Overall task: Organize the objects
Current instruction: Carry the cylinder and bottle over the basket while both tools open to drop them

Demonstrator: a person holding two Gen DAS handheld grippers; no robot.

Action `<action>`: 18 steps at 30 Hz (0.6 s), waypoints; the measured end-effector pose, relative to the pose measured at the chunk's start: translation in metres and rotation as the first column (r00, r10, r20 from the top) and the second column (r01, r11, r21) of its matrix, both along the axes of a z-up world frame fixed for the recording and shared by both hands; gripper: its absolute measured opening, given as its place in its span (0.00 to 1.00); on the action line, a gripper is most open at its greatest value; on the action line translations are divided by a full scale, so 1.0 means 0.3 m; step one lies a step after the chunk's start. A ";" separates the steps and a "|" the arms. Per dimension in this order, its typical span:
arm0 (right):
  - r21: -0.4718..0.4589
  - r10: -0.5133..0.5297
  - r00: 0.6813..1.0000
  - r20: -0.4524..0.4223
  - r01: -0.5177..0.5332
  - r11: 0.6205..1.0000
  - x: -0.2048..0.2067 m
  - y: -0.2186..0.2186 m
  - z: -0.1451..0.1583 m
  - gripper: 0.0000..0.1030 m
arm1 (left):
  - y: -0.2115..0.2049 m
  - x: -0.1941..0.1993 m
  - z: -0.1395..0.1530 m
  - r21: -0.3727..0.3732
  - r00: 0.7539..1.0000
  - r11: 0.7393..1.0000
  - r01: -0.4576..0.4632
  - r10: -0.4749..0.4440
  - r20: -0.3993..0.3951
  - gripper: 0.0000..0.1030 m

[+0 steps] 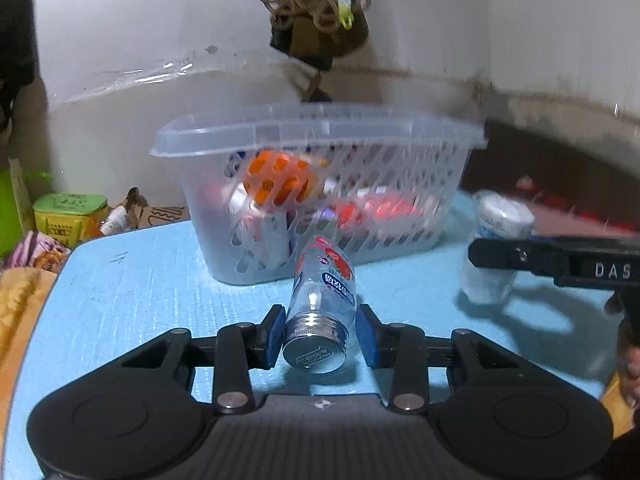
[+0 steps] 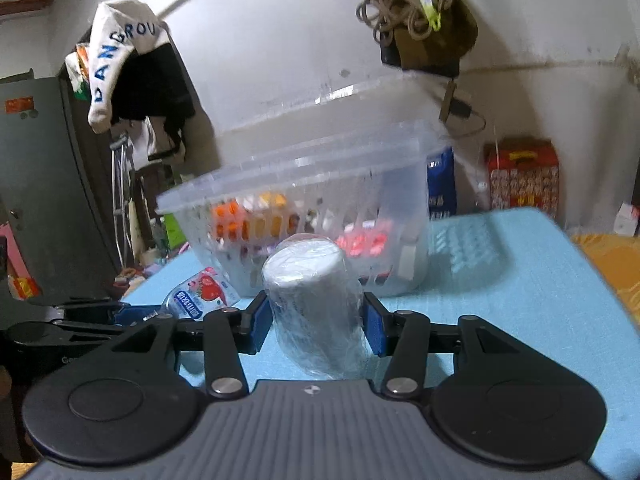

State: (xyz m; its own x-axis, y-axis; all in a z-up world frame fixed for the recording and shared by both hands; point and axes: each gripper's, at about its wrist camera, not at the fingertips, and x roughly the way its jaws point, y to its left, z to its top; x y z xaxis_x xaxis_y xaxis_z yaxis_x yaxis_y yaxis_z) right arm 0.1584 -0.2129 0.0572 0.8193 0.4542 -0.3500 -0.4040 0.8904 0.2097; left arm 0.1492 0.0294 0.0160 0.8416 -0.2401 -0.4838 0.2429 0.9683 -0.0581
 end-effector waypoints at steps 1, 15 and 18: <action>0.005 0.003 1.000 0.008 -0.003 1.000 -0.015 -0.005 0.017 0.50 | 0.004 -0.015 0.007 -0.016 1.000 1.000 -0.008 0.008 0.011 0.41; -0.061 0.011 0.994 0.109 -0.005 0.998 0.170 0.068 0.435 0.50 | -0.045 0.041 0.417 -0.151 0.984 0.988 0.033 -0.006 0.179 0.41; -0.146 -0.012 0.998 0.059 0.021 0.989 0.312 0.112 0.437 0.50 | -0.055 0.173 0.461 -0.114 0.988 0.994 -0.001 0.019 0.154 0.41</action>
